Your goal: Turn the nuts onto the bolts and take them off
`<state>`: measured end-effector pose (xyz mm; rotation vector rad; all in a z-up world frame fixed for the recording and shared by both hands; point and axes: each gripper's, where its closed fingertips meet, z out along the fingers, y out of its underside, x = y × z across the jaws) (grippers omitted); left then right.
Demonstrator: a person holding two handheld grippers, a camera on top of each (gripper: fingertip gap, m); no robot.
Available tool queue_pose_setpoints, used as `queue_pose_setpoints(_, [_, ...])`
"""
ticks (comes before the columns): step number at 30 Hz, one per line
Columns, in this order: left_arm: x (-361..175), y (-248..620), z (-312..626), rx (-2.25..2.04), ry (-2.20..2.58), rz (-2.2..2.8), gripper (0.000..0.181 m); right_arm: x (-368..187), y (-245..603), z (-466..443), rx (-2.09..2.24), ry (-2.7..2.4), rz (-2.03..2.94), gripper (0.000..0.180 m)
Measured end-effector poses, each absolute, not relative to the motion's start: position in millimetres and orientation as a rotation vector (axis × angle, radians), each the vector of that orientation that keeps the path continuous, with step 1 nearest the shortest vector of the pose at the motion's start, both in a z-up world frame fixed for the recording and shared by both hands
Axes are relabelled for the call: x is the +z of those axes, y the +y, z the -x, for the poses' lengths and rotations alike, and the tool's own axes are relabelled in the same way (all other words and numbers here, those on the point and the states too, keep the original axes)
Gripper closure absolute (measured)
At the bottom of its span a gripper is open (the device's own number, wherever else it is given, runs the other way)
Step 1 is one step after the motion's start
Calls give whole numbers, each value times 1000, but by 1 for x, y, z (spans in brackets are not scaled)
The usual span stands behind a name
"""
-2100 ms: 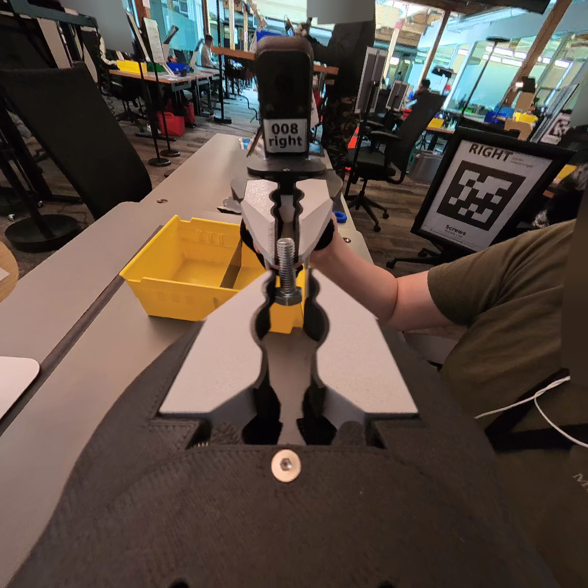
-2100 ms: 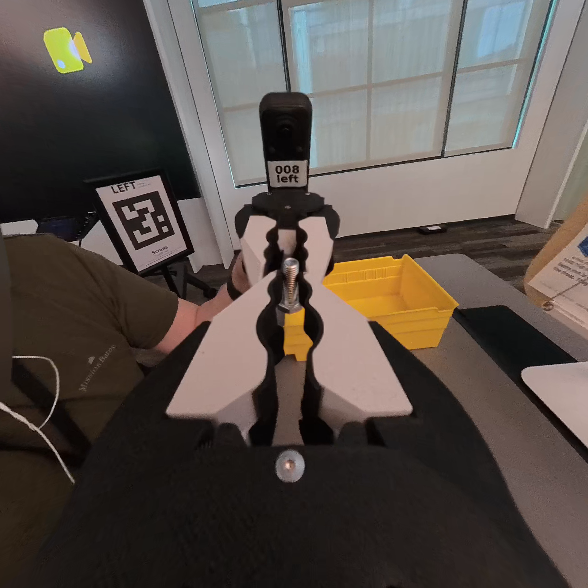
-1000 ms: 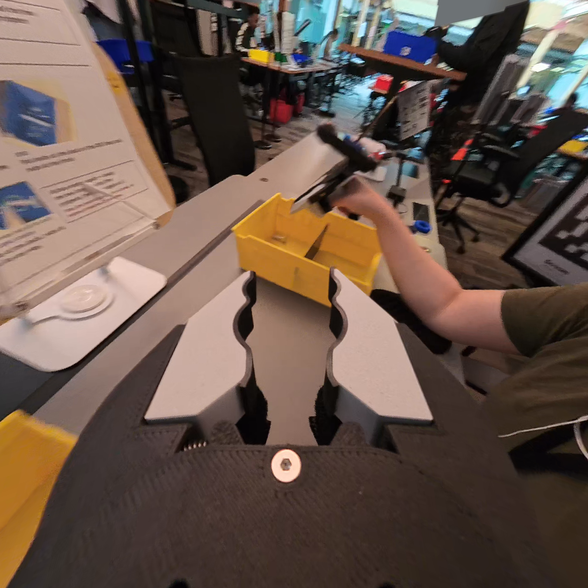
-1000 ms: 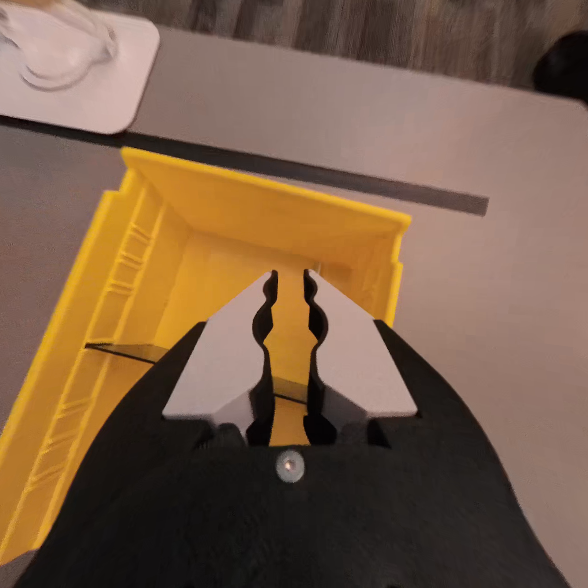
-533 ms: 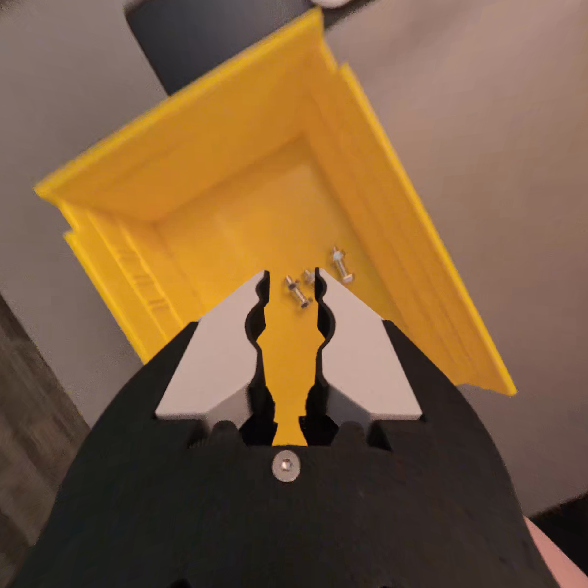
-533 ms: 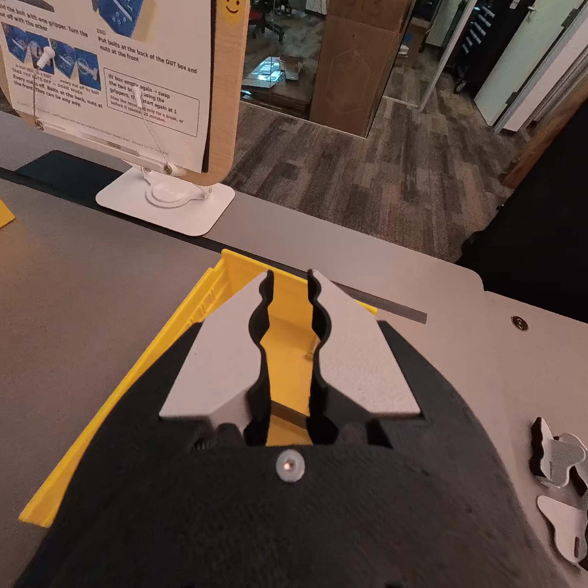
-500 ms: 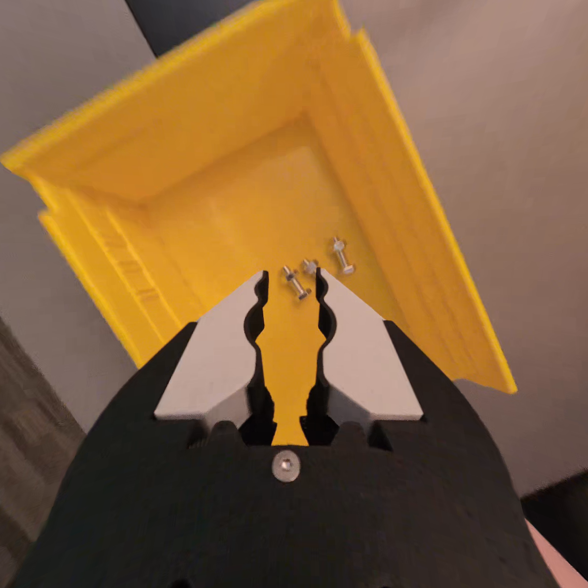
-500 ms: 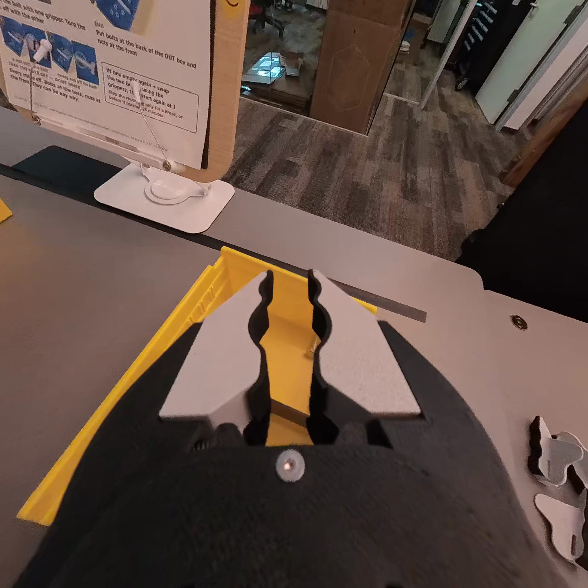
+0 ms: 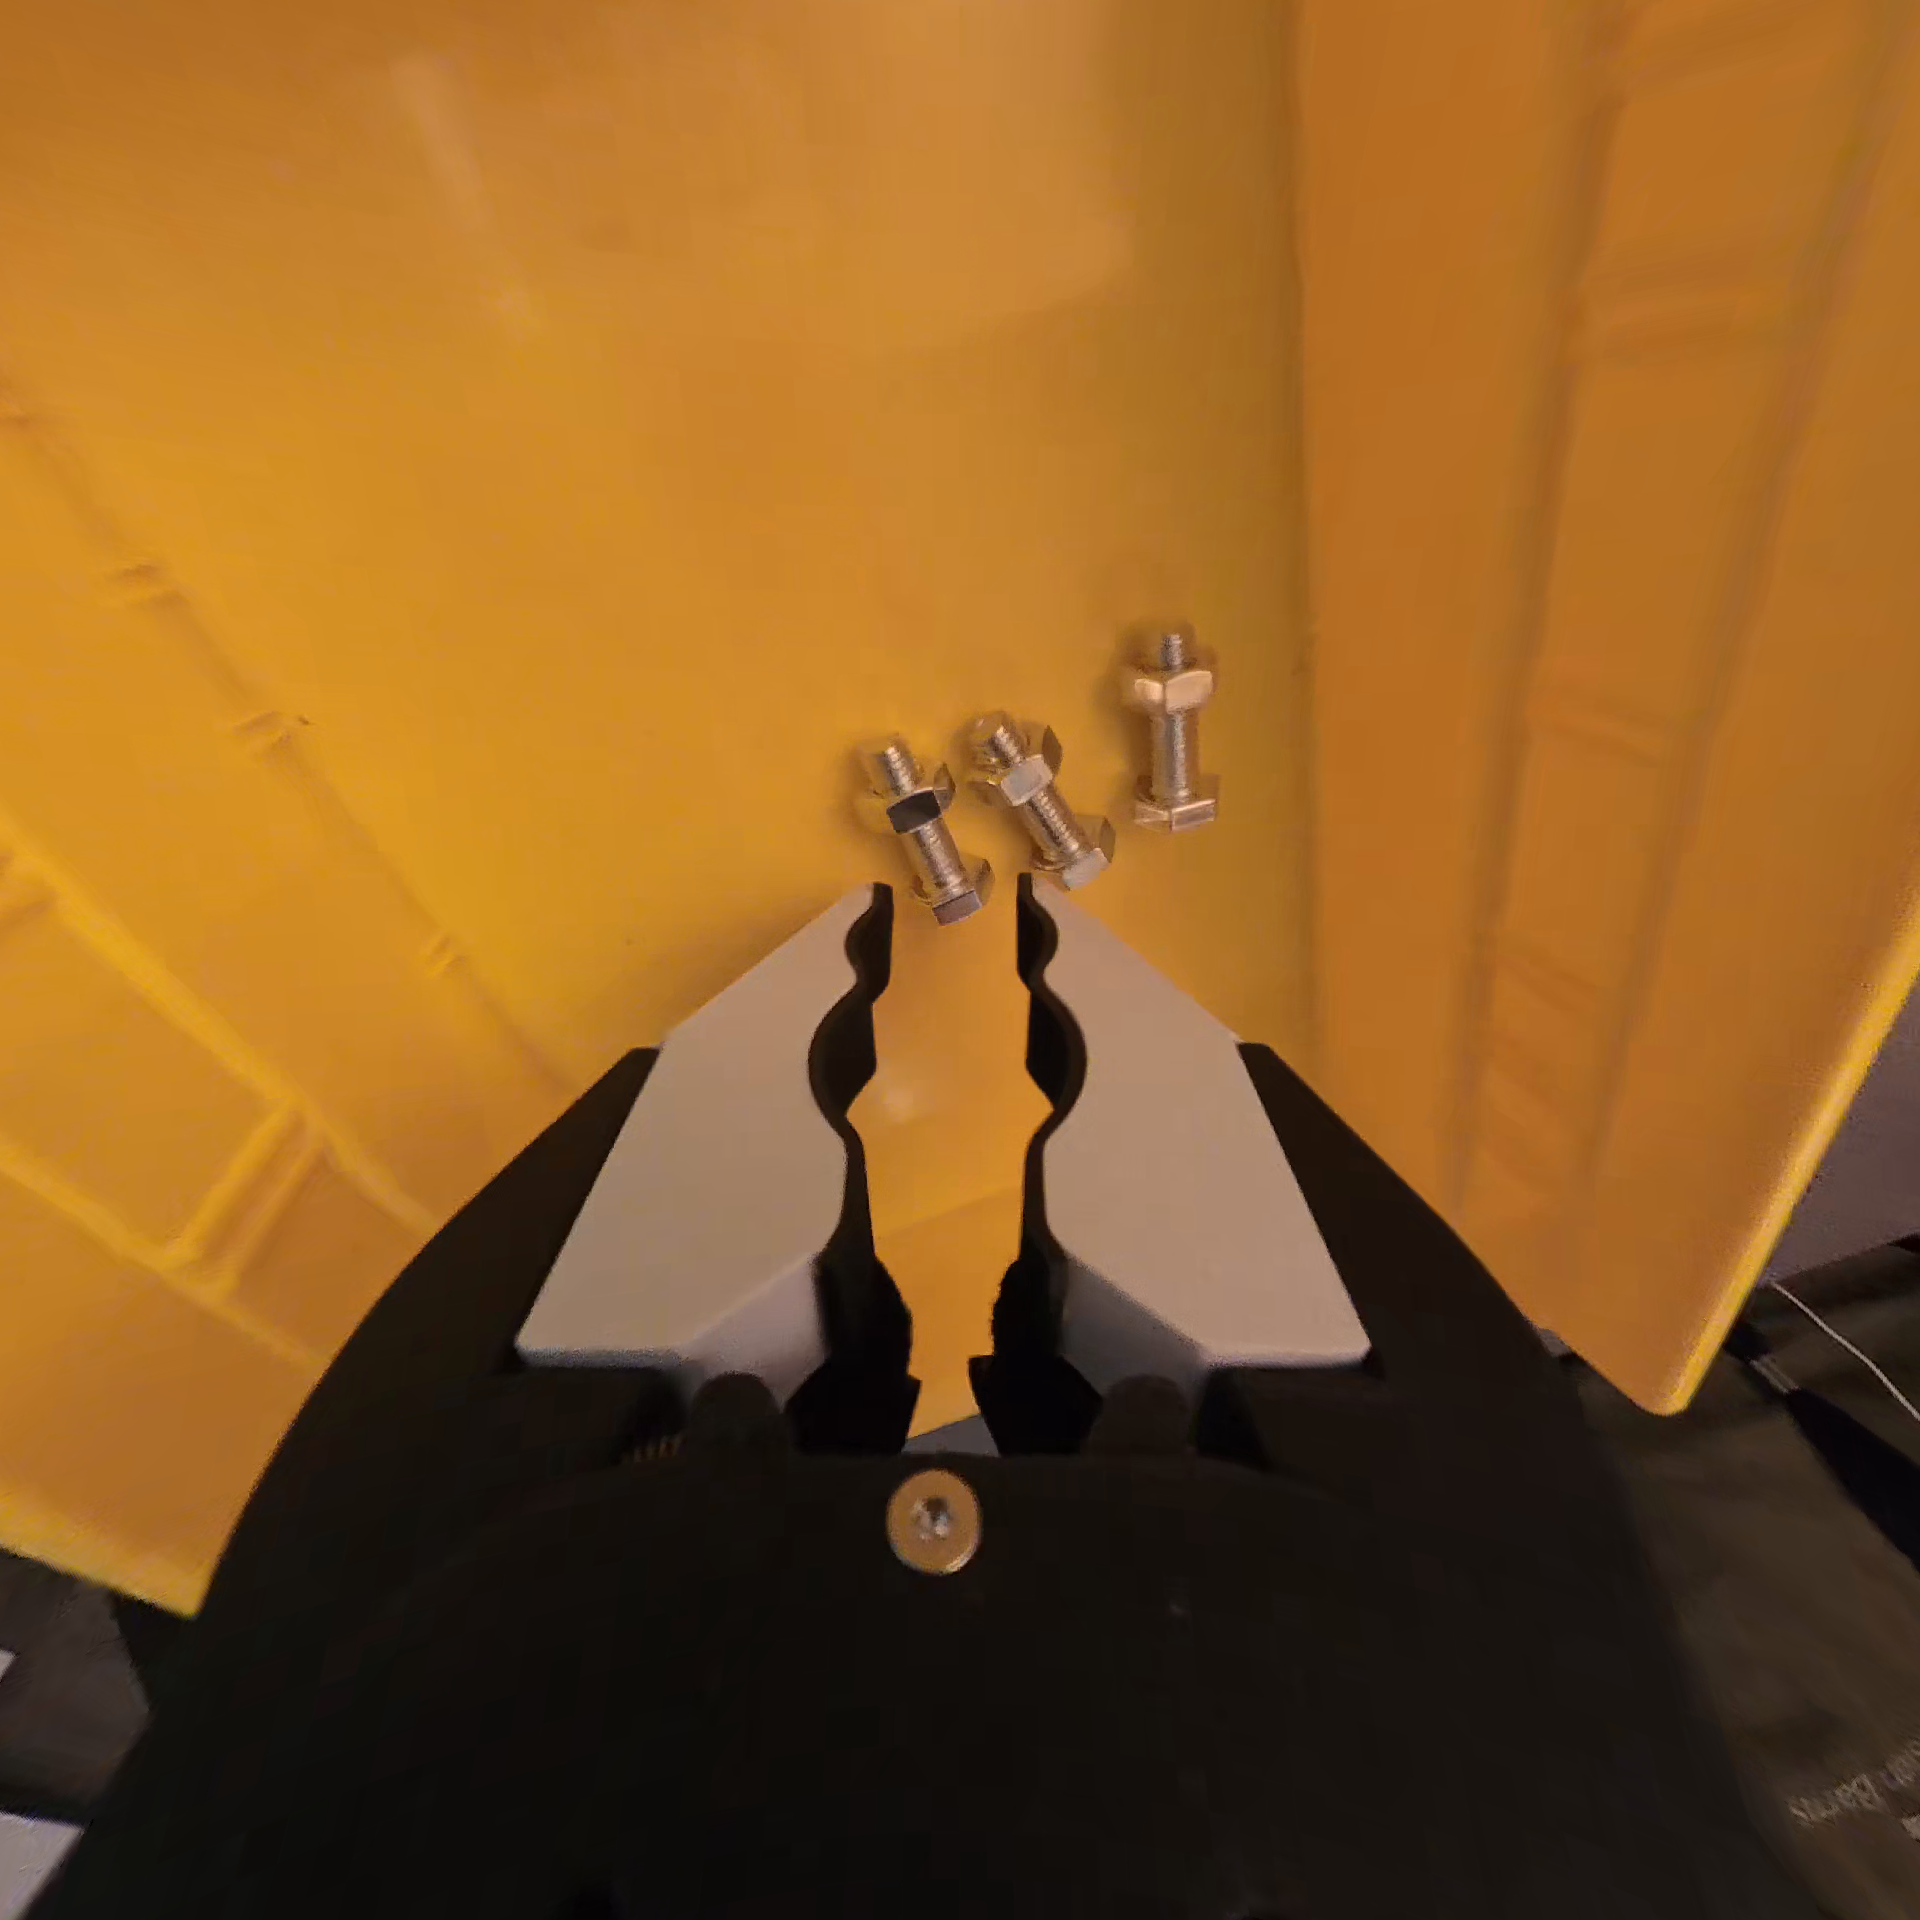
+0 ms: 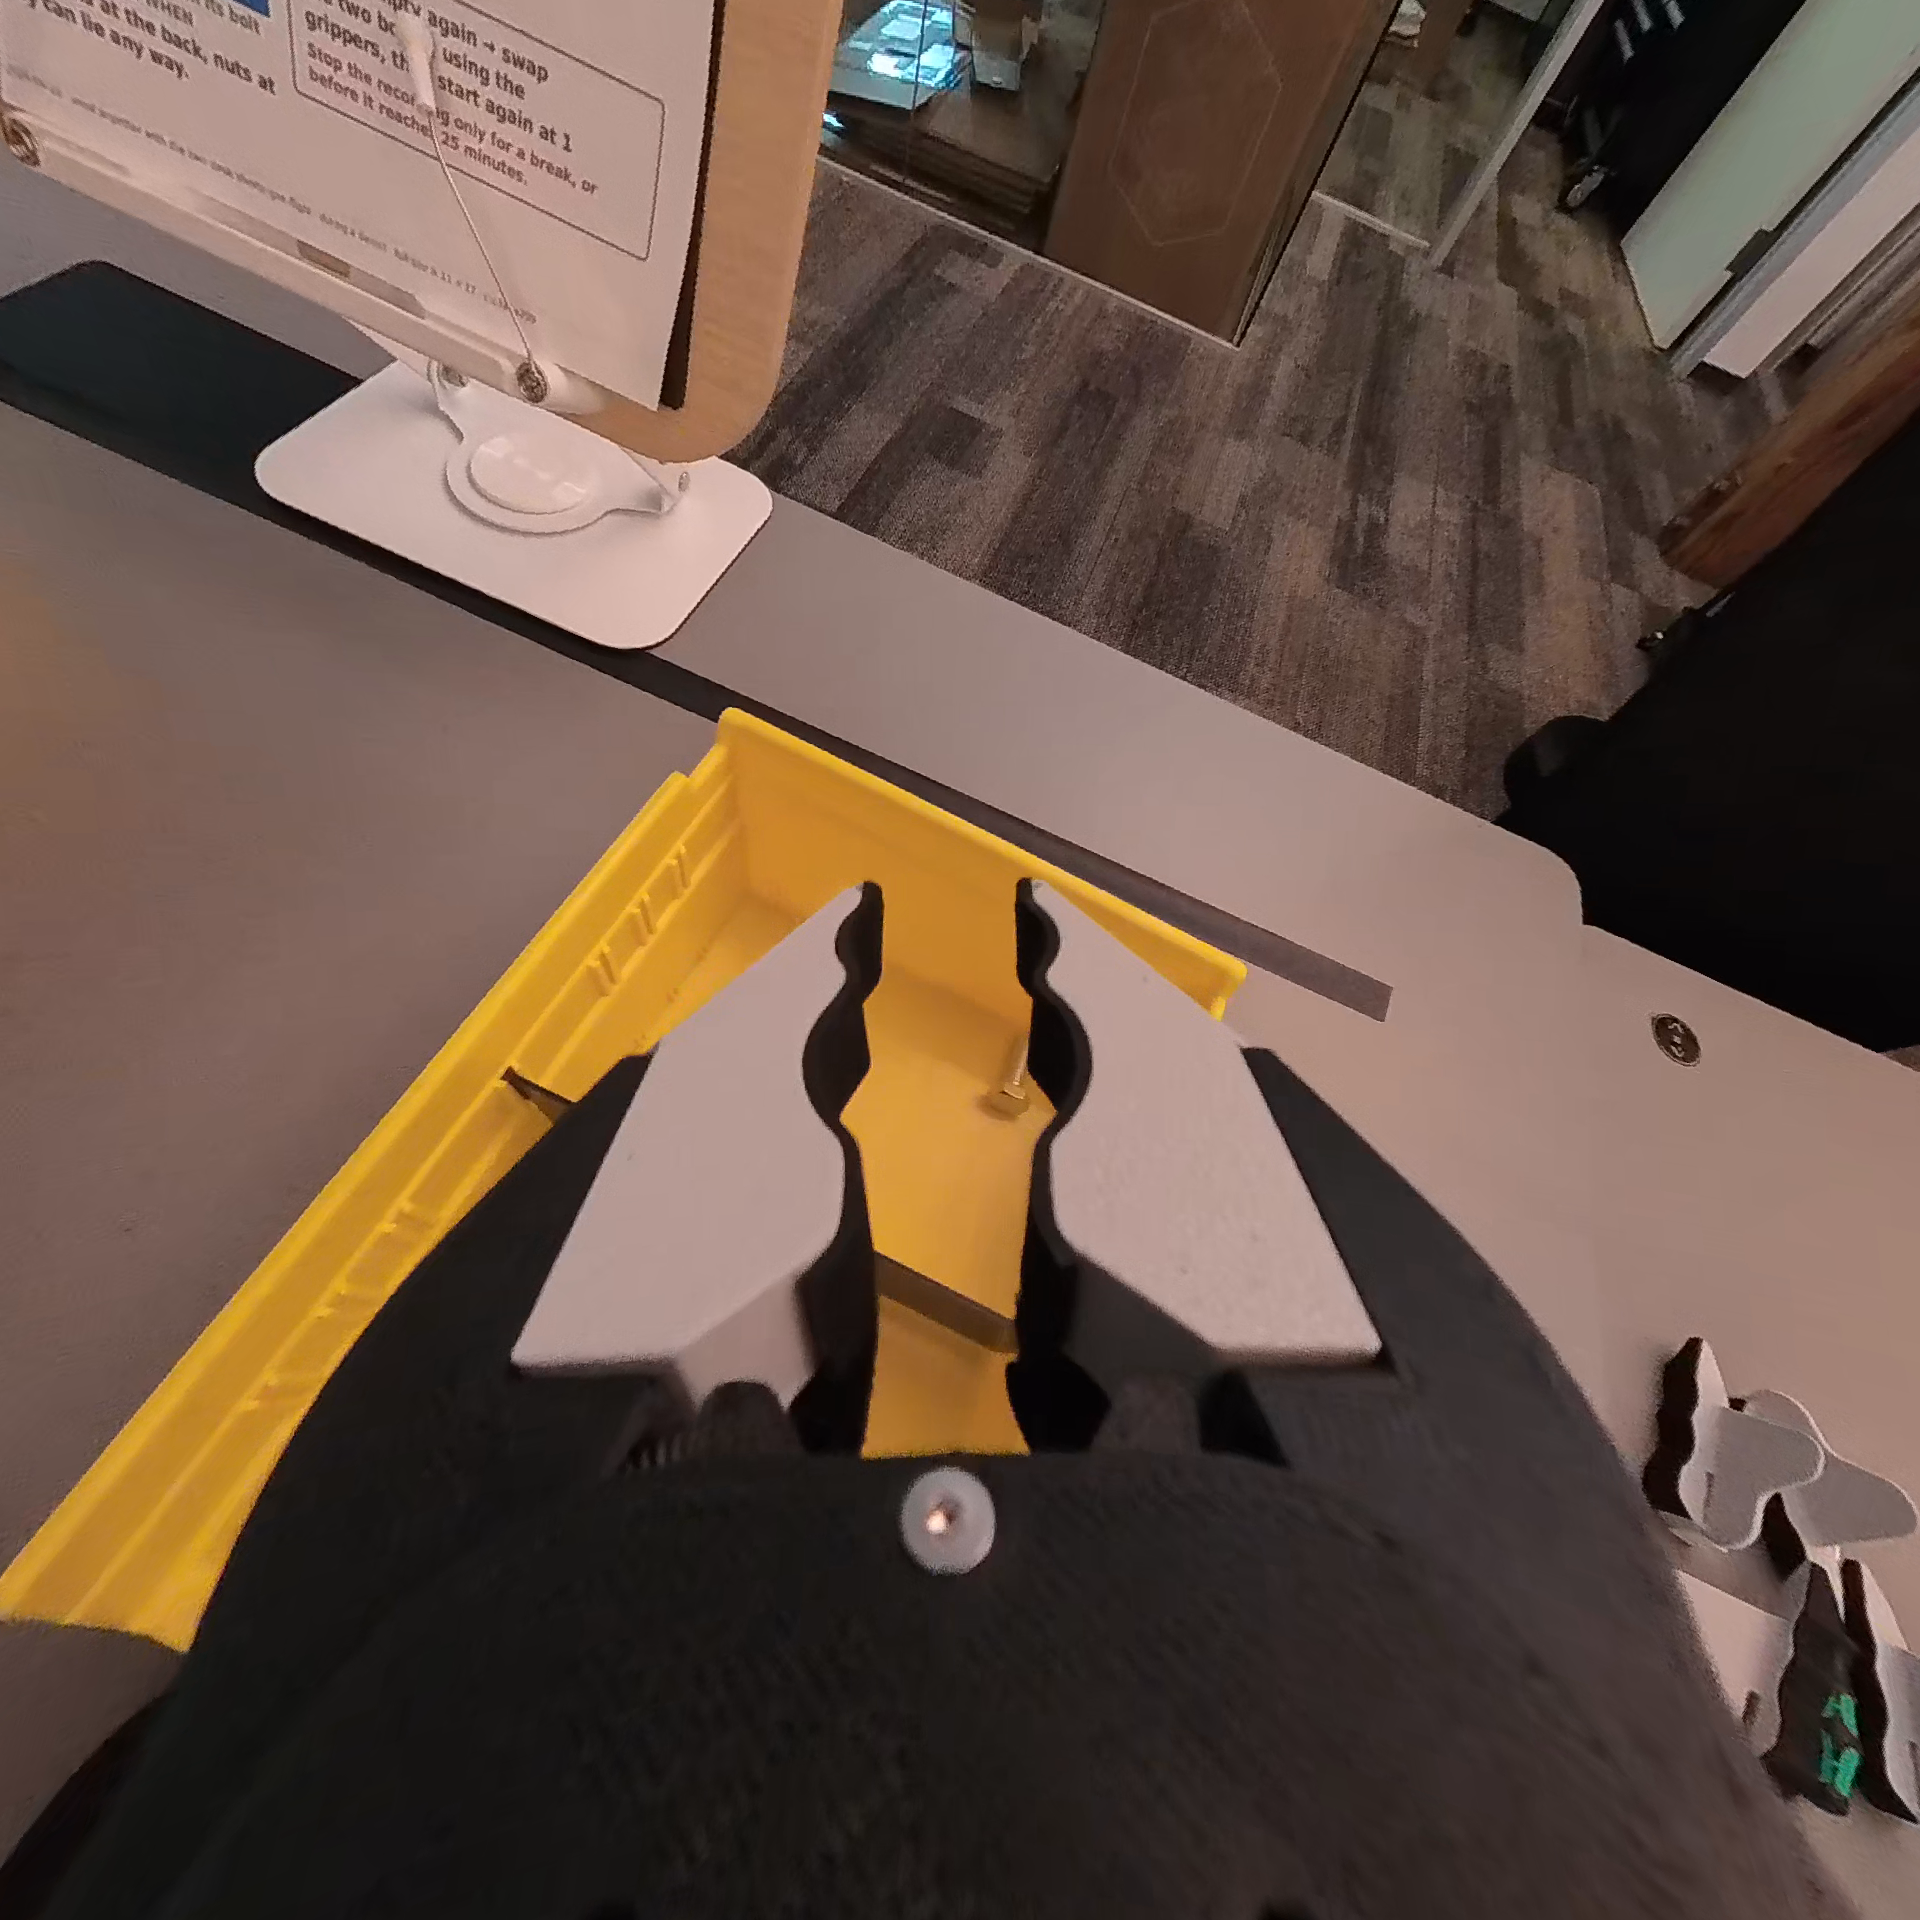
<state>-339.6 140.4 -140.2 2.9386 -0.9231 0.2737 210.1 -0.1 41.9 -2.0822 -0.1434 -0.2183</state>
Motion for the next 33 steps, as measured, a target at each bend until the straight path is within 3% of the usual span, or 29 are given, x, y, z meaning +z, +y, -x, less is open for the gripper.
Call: queue_pose_setpoints(33, [-160, 143, 334, 333, -793, -2904, 172, 23, 23, -203, -258, -216, 2194, 153])
